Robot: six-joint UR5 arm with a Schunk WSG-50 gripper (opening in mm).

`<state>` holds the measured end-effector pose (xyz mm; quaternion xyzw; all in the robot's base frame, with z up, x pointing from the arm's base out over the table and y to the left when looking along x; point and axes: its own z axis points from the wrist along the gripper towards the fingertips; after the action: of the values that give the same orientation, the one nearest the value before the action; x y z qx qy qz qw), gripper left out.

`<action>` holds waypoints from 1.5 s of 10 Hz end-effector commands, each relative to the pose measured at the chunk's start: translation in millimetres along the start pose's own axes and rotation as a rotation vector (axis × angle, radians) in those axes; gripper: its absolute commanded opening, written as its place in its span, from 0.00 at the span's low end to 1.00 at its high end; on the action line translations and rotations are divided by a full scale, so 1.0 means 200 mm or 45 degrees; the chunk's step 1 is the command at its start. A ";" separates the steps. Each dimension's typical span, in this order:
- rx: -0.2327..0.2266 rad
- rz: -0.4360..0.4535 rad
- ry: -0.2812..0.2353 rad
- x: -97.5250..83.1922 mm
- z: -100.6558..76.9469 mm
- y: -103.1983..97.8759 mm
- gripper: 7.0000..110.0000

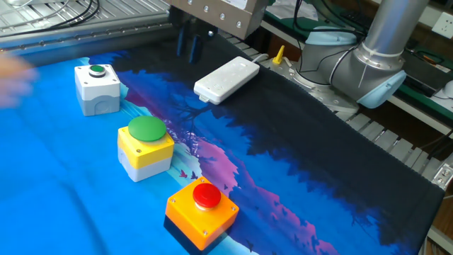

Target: Press three buttons from left to right in sequence

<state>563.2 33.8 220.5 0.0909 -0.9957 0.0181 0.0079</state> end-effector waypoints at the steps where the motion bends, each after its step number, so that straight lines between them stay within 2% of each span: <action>1: 0.040 0.265 0.066 0.03 -0.04 0.06 0.00; 2: 0.027 0.318 0.109 0.07 -0.06 0.10 0.00; 3: 0.011 0.309 0.096 0.05 -0.04 0.09 0.00; 4: -0.030 0.342 0.057 0.00 0.00 0.11 0.00; 5: -0.039 0.340 0.001 -0.05 -0.02 0.13 0.00; 6: -0.072 0.322 0.019 -0.01 -0.07 0.16 0.00; 7: -0.168 0.395 0.065 0.05 -0.13 0.26 0.00; 8: -0.183 0.462 0.040 0.02 -0.13 0.26 0.00; 9: -0.071 0.454 0.025 0.03 -0.10 0.13 0.00; 10: -0.054 0.547 -0.032 -0.04 -0.08 0.10 0.00; 11: -0.058 0.605 -0.122 -0.14 -0.07 0.09 0.00; 12: -0.139 0.521 -0.172 -0.20 -0.08 0.16 0.00; 13: -0.228 0.443 -0.035 -0.08 -0.08 0.28 0.00; 14: -0.272 0.372 -0.127 -0.17 -0.08 0.31 0.00; 15: -0.372 0.324 -0.370 -0.41 -0.14 0.37 0.00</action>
<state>596.2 94.0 232.3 -0.0664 -0.9934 -0.0765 -0.0533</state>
